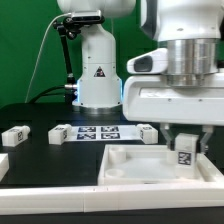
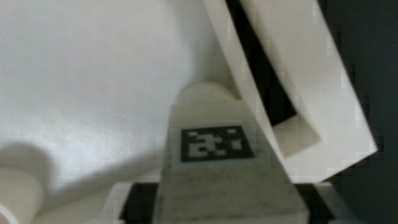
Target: Assemble one leg
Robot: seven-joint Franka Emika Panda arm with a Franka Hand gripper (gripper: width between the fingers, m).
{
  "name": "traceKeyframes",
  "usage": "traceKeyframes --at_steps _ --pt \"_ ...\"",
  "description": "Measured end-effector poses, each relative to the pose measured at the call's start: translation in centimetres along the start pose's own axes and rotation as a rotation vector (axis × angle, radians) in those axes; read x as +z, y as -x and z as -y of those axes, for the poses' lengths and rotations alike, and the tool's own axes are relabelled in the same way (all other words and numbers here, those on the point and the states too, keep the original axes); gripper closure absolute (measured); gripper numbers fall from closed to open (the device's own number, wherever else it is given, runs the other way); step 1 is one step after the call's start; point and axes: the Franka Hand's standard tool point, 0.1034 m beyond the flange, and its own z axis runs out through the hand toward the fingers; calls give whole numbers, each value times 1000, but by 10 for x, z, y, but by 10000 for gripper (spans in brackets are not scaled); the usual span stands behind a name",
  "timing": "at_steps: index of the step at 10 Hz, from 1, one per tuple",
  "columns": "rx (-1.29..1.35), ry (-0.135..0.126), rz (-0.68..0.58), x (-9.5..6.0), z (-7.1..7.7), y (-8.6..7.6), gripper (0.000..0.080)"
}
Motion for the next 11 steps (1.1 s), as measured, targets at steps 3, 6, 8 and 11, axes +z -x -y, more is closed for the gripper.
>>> traceKeyframes --at_steps 3,6,8,11 --pt "229 24 -26 0 -20 -10 505" --pt "258 35 -27 -1 -24 -11 501" --pt "258 35 -27 0 -24 -11 242" --pt "258 35 -27 0 -24 -11 156"
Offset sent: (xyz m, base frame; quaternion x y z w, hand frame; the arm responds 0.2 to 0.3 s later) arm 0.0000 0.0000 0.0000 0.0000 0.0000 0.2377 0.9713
